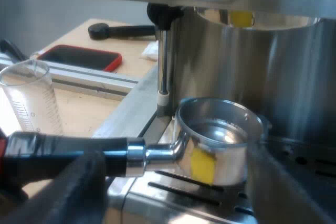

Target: Put the handle in the coffee machine

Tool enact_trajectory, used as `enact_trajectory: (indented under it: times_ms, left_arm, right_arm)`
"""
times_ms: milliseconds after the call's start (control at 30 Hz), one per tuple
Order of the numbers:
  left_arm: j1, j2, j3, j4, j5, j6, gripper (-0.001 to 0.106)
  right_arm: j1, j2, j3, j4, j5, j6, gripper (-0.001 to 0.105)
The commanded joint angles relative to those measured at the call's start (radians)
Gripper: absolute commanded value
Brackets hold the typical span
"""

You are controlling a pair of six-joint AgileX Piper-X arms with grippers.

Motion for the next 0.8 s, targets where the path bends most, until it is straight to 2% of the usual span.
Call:
enact_trajectory:
  times_ms: [33,200,333,700,800]
  left_arm:
    - [-0.001,0.016,-0.046,-0.018,0.065,0.022,0.000]
    - [-0.001,0.073,-0.100,-0.016,0.067,0.046,0.000]
    - [-0.001,0.094,-0.108,-0.014,0.067,0.083,0.000]
    - [-0.001,0.158,-0.119,-0.052,0.103,0.084,0.000]
    - [-0.001,0.172,-0.119,-0.058,0.108,0.084,0.000]
  right_arm:
    - [-0.002,0.013,-0.002,-0.029,0.053,-0.017,0.063]
    - [-0.016,0.039,-0.002,-0.080,0.090,-0.017,0.063]
    - [-0.046,0.069,-0.002,-0.151,0.090,-0.017,0.063]
    - [-0.091,0.162,-0.002,-0.335,0.076,-0.092,0.063]
    - [-0.112,0.194,-0.002,-0.381,0.032,-0.100,0.063]
